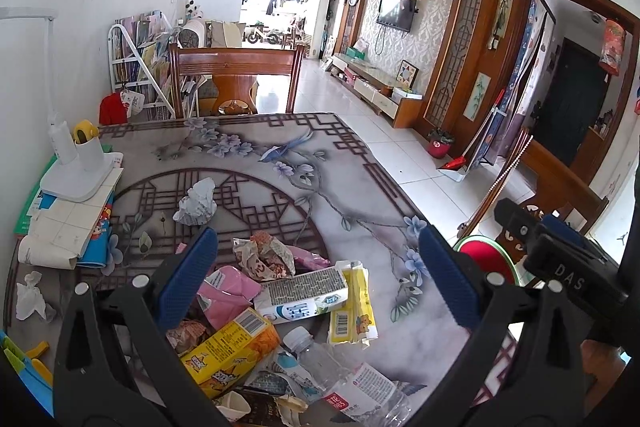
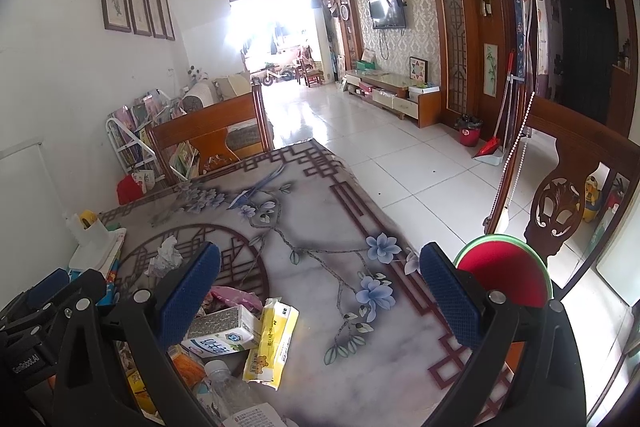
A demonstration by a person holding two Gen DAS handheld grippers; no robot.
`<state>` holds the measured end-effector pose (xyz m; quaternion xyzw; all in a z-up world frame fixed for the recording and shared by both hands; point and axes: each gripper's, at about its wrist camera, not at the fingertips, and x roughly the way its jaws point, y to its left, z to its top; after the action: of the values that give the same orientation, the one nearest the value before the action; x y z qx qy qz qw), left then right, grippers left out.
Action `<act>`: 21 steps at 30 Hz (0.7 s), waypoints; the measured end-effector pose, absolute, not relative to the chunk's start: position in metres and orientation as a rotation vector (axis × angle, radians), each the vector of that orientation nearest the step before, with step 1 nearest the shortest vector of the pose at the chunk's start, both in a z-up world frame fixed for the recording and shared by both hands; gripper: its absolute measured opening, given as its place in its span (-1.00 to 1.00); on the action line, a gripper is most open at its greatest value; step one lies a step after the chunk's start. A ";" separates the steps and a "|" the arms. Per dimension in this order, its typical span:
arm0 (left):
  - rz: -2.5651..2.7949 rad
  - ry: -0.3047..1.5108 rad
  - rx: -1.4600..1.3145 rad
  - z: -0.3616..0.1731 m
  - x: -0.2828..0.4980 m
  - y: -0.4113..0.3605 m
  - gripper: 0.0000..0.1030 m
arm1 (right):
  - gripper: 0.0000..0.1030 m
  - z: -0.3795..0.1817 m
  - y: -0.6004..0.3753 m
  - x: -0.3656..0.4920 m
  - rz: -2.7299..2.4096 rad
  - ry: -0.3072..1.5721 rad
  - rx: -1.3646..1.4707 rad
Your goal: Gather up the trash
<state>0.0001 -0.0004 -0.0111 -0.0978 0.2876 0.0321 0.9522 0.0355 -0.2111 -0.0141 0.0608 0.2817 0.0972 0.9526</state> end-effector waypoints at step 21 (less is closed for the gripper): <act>0.064 0.586 -0.197 -0.013 -0.002 -0.002 0.92 | 0.86 -0.015 -0.219 0.035 0.186 0.574 0.132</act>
<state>-0.0024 -0.0022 -0.0126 -0.0969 0.2882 0.0313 0.9521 0.0348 -0.2194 -0.0153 0.0648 0.2824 0.0916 0.9527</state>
